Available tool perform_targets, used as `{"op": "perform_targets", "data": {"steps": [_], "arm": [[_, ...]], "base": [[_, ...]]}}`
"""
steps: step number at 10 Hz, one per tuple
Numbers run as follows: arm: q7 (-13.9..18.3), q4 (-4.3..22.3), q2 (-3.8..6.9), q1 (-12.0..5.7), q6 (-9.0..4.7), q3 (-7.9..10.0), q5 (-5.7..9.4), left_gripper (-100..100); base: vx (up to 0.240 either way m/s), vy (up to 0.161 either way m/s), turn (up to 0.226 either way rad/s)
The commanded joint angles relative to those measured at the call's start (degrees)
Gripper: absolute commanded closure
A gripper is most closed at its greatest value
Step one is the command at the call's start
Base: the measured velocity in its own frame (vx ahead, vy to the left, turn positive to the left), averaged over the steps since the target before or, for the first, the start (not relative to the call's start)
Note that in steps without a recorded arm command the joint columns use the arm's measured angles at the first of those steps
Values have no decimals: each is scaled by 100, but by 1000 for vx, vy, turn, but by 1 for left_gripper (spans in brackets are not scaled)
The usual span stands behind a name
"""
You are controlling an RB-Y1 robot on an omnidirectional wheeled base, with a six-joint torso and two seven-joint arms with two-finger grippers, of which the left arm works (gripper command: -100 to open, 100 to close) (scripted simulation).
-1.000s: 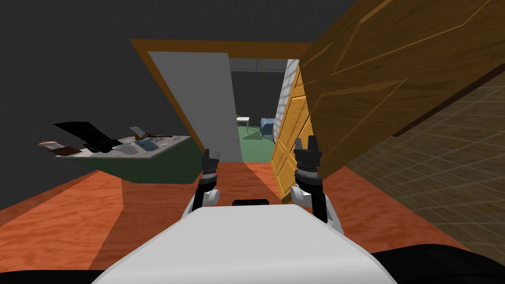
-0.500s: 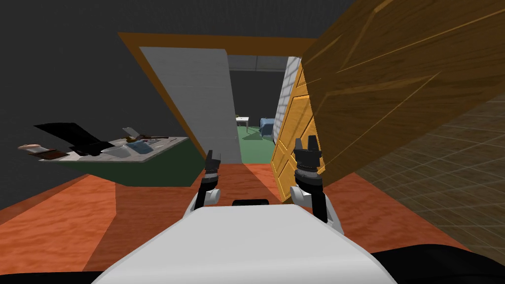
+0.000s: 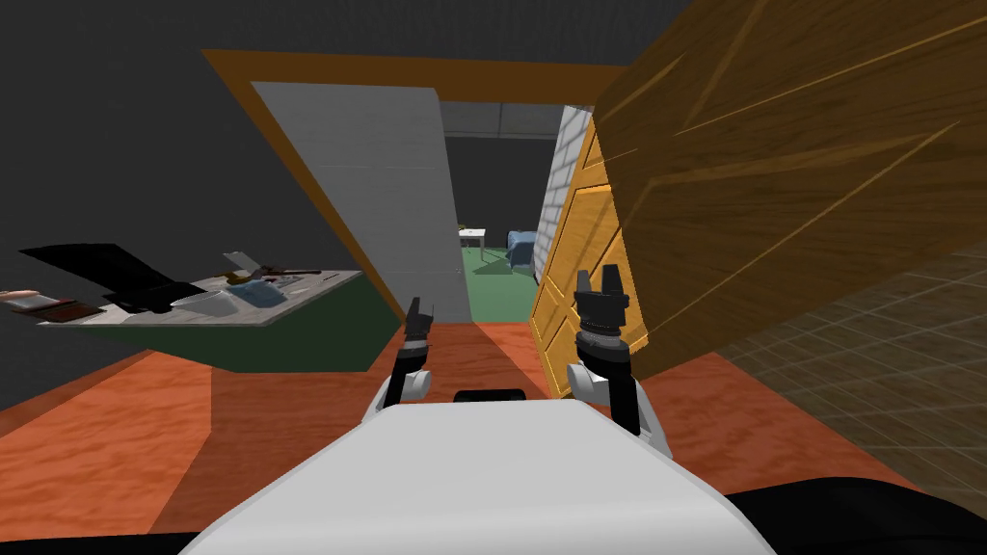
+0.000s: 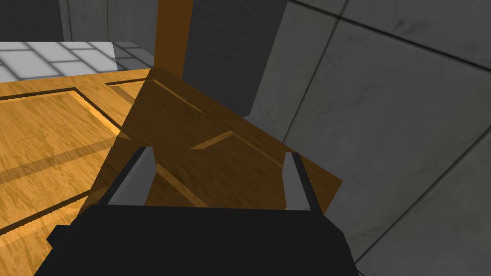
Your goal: Pull the door open
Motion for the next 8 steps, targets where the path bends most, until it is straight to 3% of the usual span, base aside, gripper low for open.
{"op": "perform_targets", "data": {"steps": [1,8], "arm": [[14,231,23,-92,-28,14,-8,-100],[98,1179,147,-429,-153,86,-32,-100]], "base": [[99,18,-20],[102,8,-20]]}}
